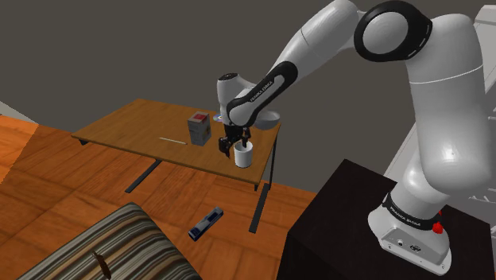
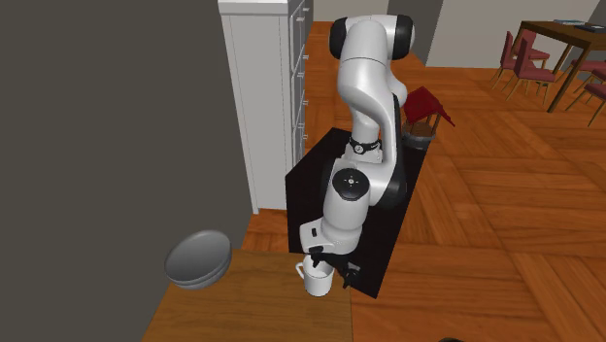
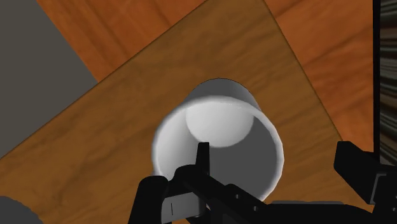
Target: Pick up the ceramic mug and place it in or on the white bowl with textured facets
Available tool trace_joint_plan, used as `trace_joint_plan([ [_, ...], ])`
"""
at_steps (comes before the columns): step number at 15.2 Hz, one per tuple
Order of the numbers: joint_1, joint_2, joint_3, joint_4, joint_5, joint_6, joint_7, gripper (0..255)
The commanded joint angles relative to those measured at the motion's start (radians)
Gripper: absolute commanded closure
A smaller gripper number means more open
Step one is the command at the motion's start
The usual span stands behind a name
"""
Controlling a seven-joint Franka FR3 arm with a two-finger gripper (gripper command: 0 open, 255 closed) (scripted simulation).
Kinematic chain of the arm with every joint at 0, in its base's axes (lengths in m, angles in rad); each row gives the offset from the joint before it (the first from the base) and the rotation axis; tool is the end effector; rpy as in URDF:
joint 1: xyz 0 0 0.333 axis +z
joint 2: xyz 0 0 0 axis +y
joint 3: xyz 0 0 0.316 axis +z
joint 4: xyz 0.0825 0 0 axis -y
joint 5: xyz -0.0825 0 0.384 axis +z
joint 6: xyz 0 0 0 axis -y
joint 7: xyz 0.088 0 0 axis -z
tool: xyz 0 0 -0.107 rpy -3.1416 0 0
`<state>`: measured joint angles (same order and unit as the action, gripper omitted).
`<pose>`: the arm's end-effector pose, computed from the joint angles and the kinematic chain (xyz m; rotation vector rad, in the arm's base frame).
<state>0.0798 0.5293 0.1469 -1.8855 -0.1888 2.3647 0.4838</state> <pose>0.6162 0.1352 0.2239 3.0685 -0.2118 -0.0292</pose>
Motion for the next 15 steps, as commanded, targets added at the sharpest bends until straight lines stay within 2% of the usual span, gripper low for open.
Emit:
trace_joint_plan([
  [1, 0.001, 0.018, -0.003, -0.002, -0.005, 0.02, 0.003, 0],
  [10, 0.002, 0.033, -0.006, -0.002, -0.009, 0.035, 0.006, 0],
  [11, 0.002, 0.033, -0.006, -0.002, -0.009, 0.035, 0.006, 255],
  [15, 0.002, 0.033, -0.006, -0.002, -0.009, 0.035, 0.006, 255],
])
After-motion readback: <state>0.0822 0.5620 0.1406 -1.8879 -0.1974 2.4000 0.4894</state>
